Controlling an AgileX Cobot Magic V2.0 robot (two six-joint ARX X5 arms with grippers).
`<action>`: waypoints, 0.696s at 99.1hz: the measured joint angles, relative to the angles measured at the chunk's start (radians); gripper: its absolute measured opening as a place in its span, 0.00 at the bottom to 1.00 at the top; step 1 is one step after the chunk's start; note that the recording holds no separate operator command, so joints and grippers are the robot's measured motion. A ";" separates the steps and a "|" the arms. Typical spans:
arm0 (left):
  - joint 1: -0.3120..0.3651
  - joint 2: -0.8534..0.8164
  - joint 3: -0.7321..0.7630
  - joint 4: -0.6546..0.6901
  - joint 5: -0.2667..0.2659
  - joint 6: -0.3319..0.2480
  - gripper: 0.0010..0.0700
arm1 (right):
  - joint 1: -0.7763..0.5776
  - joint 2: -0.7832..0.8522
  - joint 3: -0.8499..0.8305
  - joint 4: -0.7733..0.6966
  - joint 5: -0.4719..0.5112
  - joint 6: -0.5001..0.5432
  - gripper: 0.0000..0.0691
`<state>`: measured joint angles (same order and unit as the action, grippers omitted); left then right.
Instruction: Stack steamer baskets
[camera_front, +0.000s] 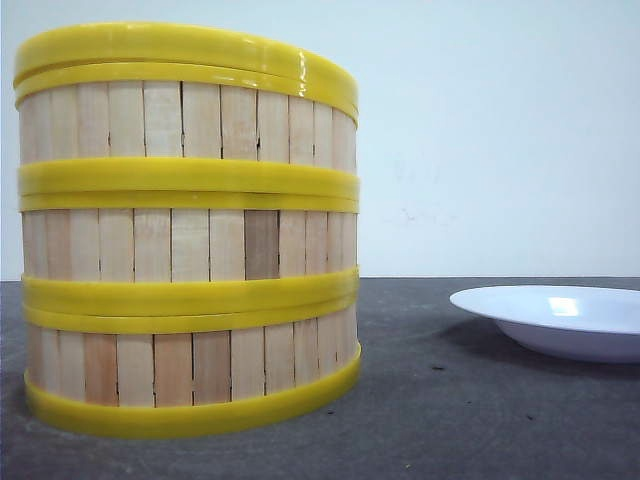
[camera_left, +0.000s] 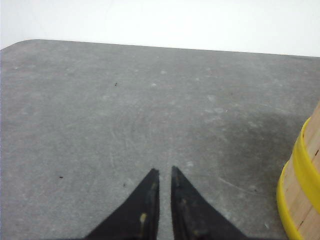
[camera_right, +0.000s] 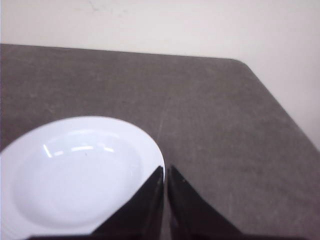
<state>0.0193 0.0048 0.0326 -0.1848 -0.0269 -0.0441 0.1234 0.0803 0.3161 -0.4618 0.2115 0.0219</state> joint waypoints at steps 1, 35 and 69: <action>0.000 0.000 0.000 0.000 0.000 0.000 0.01 | -0.004 -0.006 -0.006 0.000 0.000 0.000 0.01; 0.000 0.000 0.000 0.000 0.000 0.000 0.01 | -0.085 -0.077 -0.131 0.100 -0.003 0.000 0.01; 0.000 0.000 0.000 0.000 0.000 0.000 0.01 | -0.104 -0.077 -0.272 0.286 -0.169 0.000 0.01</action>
<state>0.0193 0.0048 0.0326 -0.1844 -0.0273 -0.0441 0.0193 0.0036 0.0441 -0.1757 0.0429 0.0223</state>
